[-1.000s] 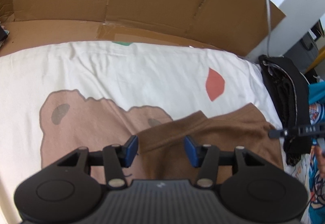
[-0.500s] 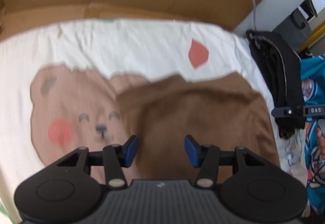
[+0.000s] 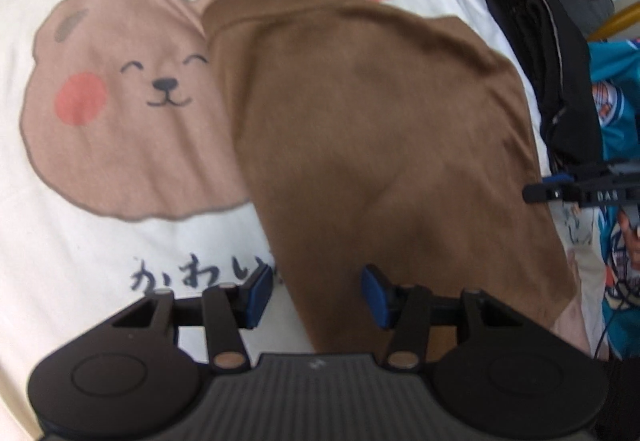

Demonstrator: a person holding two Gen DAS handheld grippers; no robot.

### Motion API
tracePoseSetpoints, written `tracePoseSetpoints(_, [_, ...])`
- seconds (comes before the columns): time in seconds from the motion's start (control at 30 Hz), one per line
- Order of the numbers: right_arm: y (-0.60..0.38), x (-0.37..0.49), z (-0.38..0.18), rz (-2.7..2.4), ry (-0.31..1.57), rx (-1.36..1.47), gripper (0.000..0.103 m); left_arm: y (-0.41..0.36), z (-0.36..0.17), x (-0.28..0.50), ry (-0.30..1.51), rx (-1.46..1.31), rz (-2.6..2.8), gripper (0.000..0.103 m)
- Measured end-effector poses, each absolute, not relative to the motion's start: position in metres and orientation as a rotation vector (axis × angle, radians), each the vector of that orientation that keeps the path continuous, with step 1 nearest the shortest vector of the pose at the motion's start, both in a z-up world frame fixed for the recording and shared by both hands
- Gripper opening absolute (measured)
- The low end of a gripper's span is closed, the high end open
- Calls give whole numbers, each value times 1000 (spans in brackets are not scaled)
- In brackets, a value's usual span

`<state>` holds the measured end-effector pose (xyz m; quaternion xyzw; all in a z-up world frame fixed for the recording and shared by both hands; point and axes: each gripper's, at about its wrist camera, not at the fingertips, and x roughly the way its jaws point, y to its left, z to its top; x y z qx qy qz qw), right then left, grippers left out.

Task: Fold clothes

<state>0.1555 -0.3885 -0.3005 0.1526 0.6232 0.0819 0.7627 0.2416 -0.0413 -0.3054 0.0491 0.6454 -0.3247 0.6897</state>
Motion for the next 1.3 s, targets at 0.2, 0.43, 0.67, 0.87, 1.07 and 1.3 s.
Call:
tracePoseSetpoints(0.2, [-393,147,-302,189,1401,318,35,-40,-304,236,1457,158,-762,54])
tracePoseSetpoints(0.43, [-401,143,-282,206,1338,374,35,-42,-276,256,1438,184,-793,53])
tracePoseSetpoints(0.67, [-418,168,-270,153,1197,523,37,-71,-245,290,1351,186,-816,53])
tracePoseSetpoints(0.87, [-424,218,-275,122,1100,622,46,-65,-248,283,1305,180,-760,53])
tracePoseSetpoints(1.07, [-426,266,-288,153,1085,683,47,-50,-244,264,1263,189,-686,53])
tracePoseSetpoints(1.3, [-426,284,-294,103,1089,756,48,-38,-236,264,1223,49,-604,59])
